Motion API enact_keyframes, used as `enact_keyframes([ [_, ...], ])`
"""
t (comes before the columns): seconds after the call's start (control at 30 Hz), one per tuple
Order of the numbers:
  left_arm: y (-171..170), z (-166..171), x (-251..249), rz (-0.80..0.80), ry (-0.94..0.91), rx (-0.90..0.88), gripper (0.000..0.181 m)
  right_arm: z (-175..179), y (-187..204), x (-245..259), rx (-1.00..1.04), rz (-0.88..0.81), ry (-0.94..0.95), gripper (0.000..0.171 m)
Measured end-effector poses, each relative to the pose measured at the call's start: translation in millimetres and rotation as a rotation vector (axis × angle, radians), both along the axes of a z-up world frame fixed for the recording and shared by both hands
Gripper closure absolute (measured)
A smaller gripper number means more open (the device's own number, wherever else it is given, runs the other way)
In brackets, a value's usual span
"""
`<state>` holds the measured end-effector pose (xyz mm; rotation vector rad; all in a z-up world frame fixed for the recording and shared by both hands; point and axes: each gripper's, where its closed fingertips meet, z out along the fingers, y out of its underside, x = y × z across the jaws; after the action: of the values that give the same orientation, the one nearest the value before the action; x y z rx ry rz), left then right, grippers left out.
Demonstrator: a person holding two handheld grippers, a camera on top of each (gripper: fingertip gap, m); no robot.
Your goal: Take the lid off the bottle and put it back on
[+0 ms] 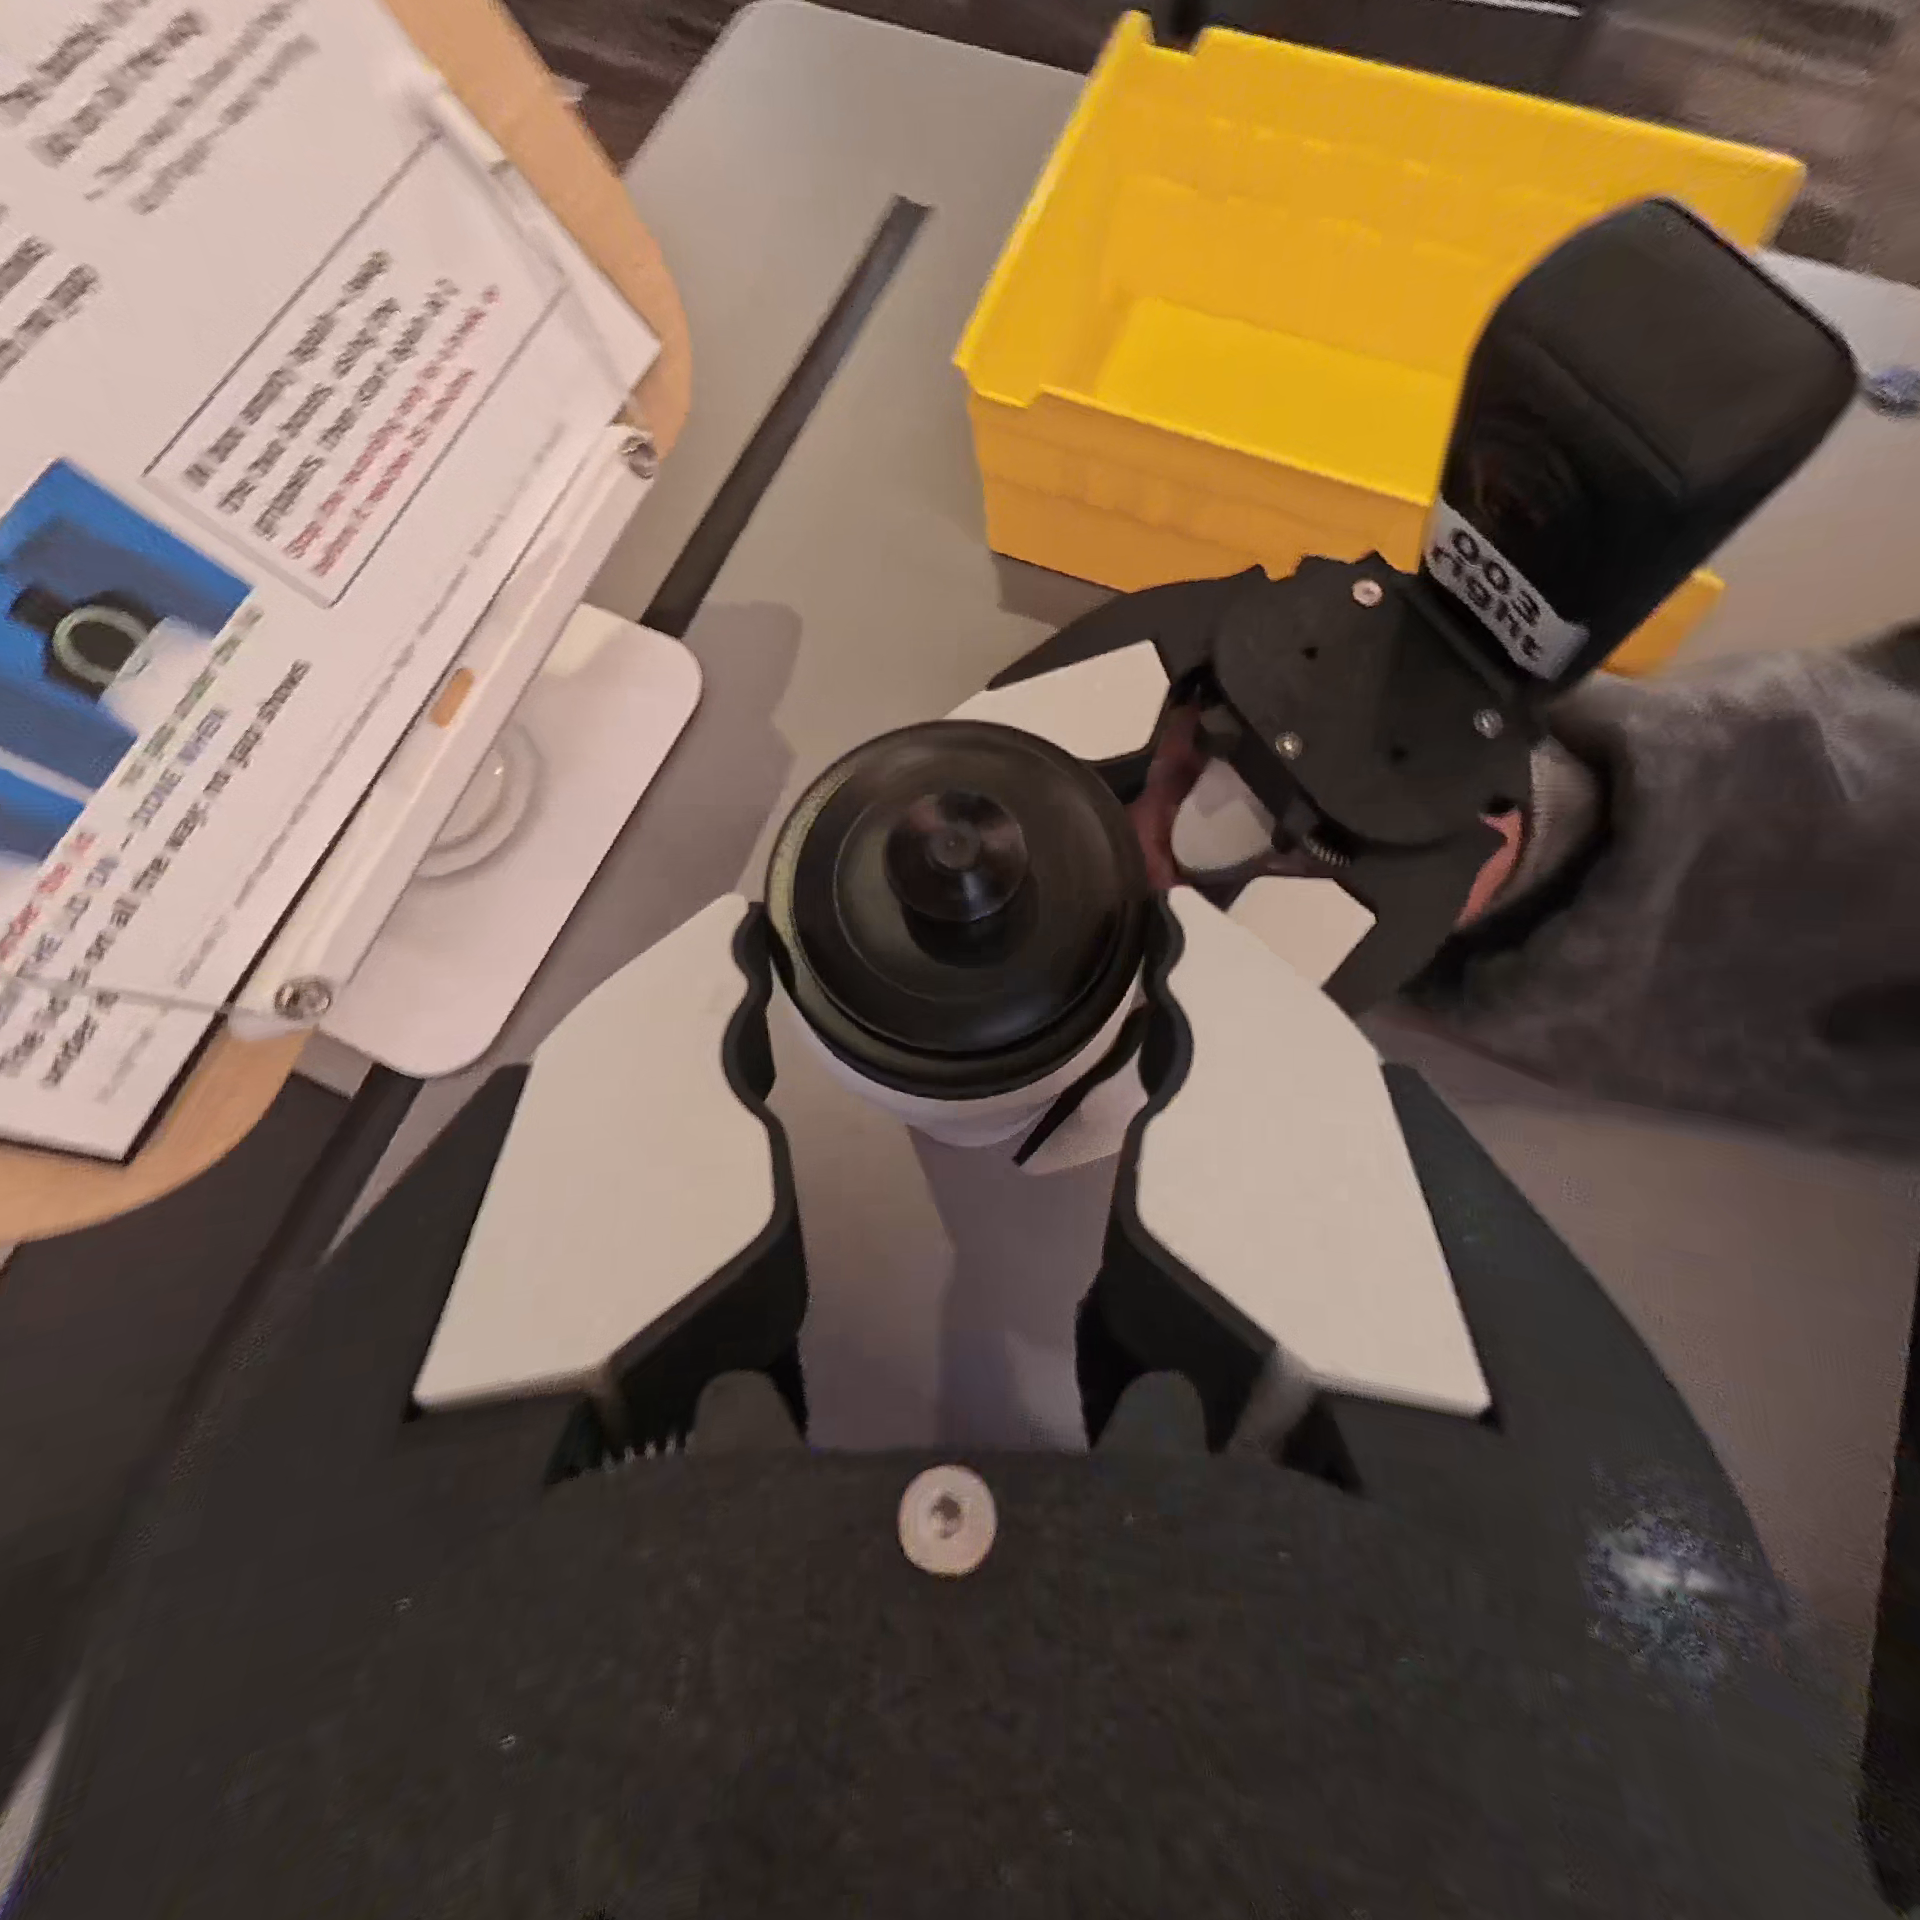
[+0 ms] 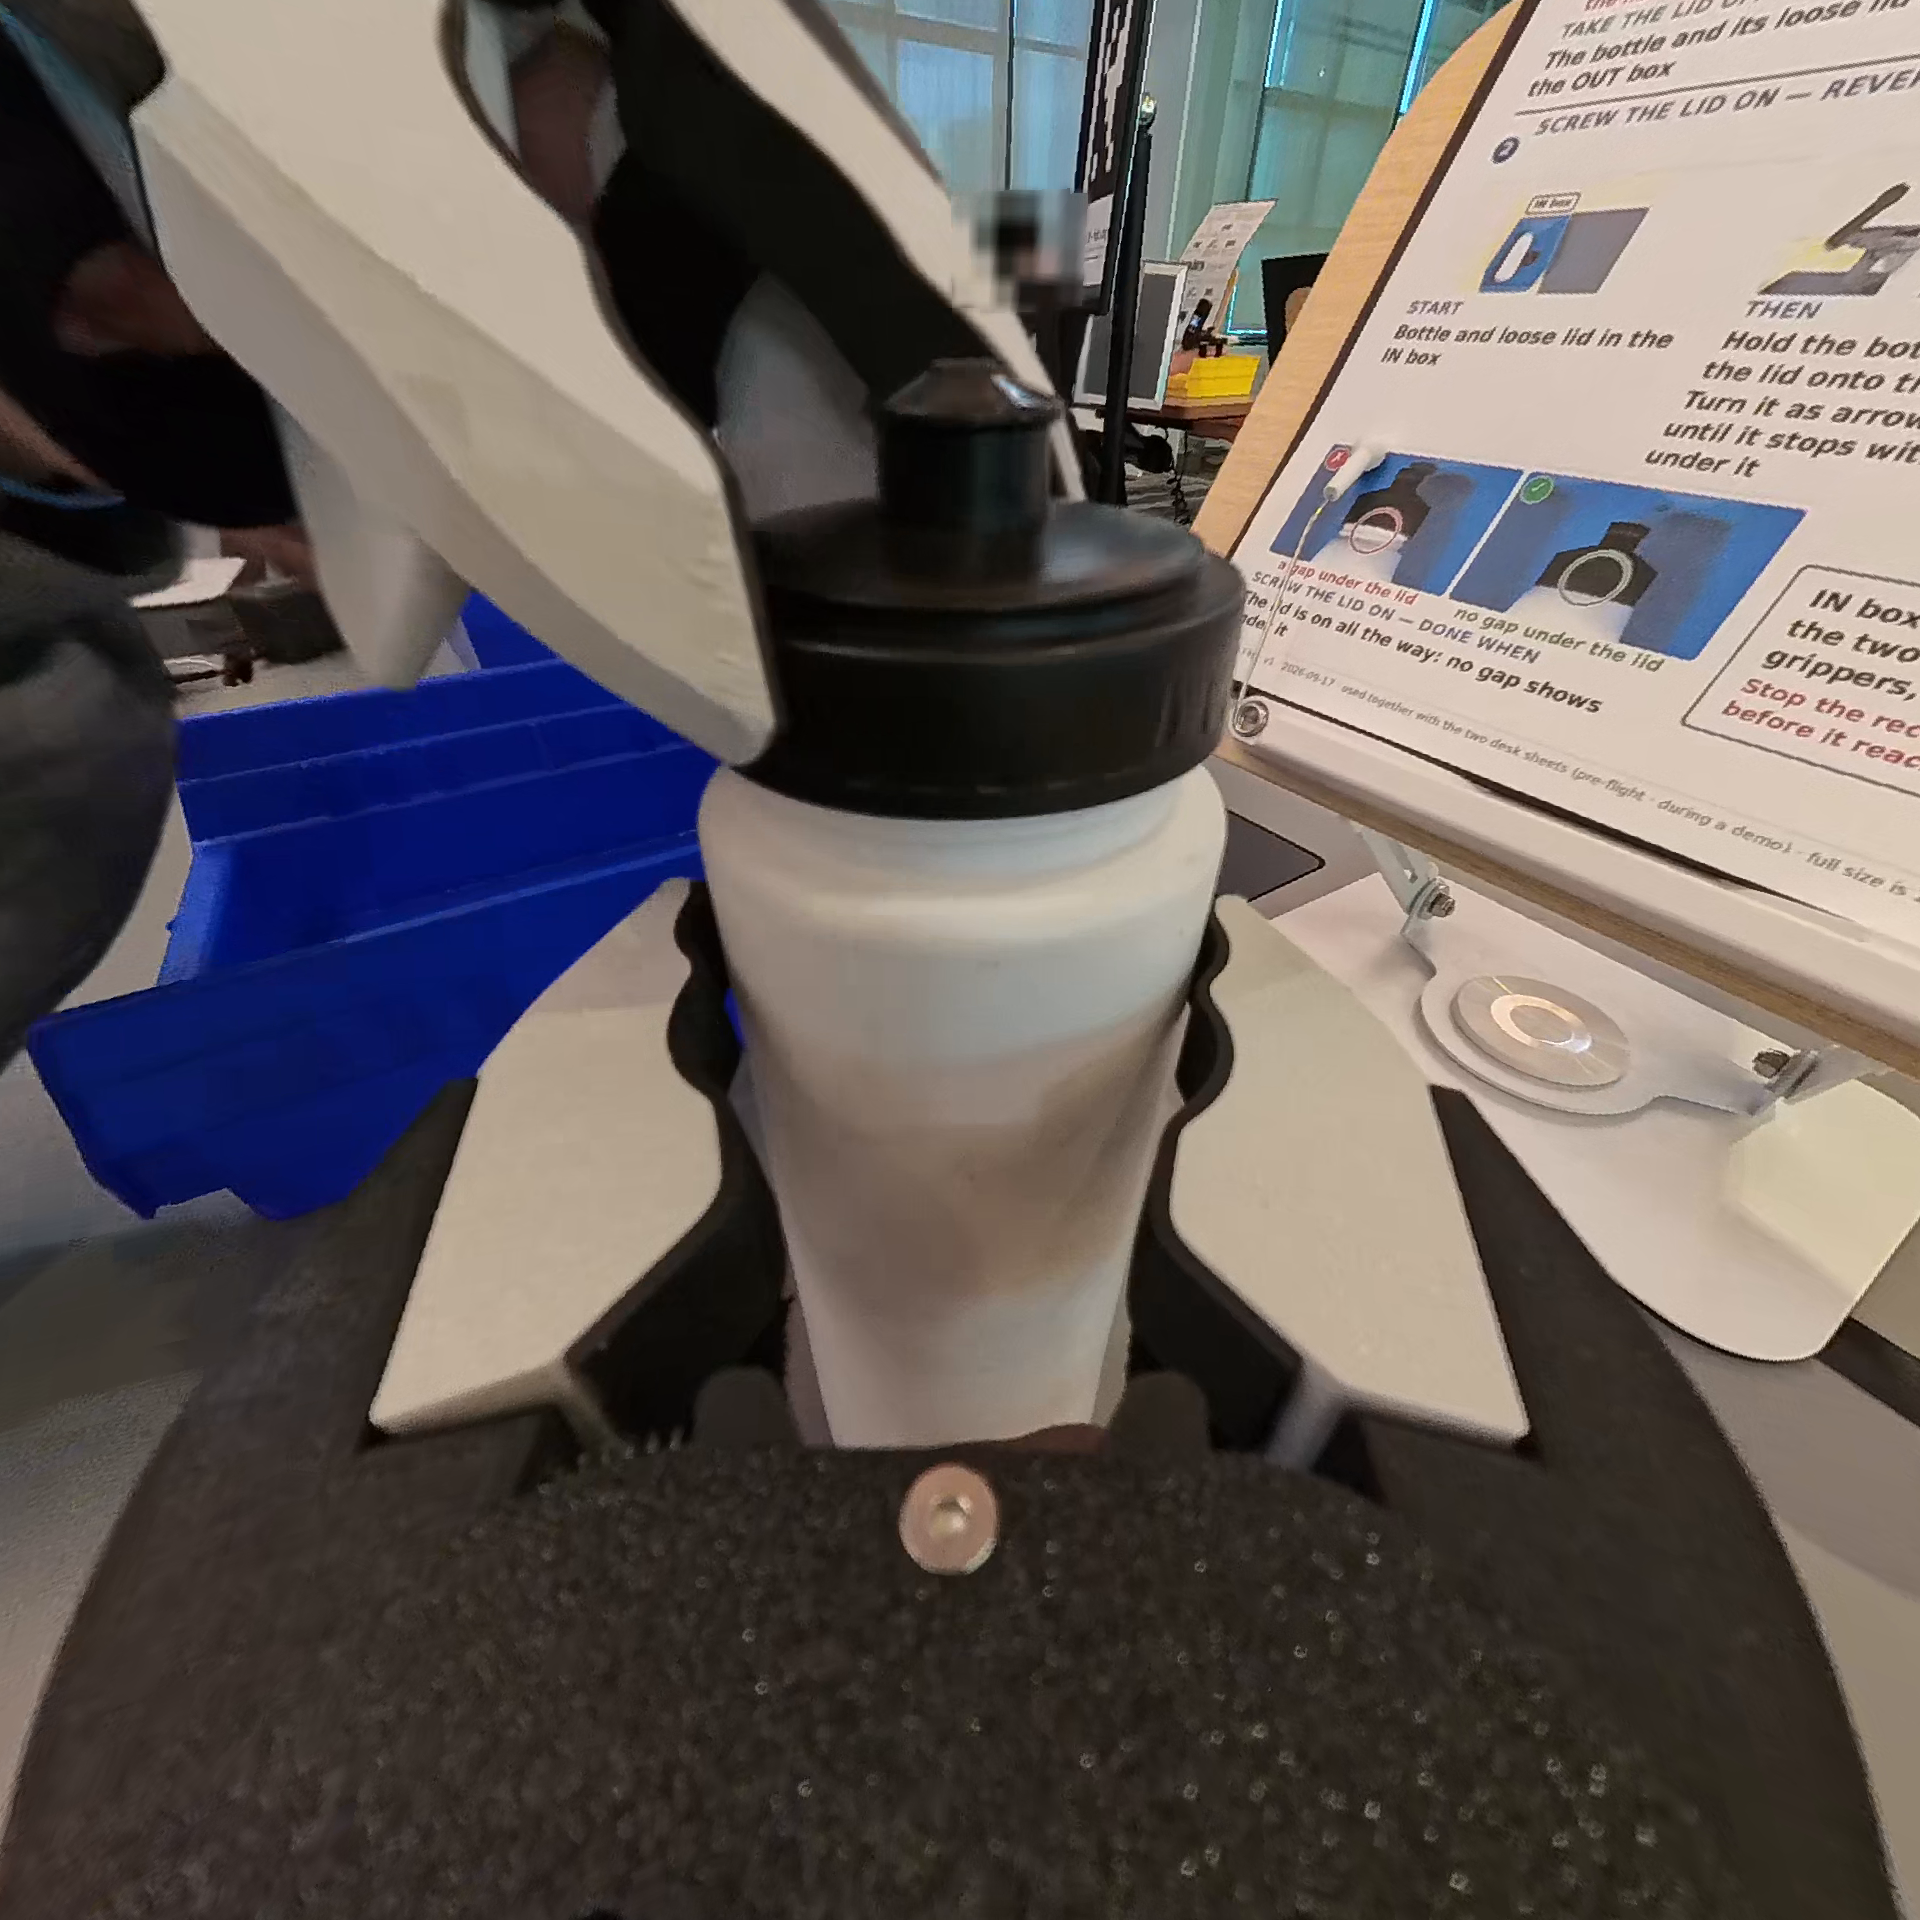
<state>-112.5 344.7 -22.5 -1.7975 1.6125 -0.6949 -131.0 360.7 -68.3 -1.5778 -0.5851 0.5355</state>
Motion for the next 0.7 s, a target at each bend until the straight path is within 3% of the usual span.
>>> enact_keyframes([
  [0.2, -1, 0, 1, -0.299, 0.001, -0.027, 0.113, 0, 0, 1, -0.003, 0.001, 0.004, 0.086],
  [0.33, -1, 0, 5, -0.35, -0.012, -0.047, 0.113, 0, 1, 3, -0.008, 0.002, 0.015, 0.086],
  [0.43, -2, 1, 6, -0.262, -0.071, -0.061, 0.111, 0, 1, 4, -0.009, 0.013, 0.023, 0.086],
  [0.53, -1, 6, 7, -0.092, -0.189, -0.041, 0.078, 0, 0, 2, -0.007, 0.011, 0.015, 0.086],
  [0.7, 12, 2, 2, 0.329, -0.365, -0.028, 0.086, 0, 1, 2, -0.004, -0.002, 0.012, 0.086],
])
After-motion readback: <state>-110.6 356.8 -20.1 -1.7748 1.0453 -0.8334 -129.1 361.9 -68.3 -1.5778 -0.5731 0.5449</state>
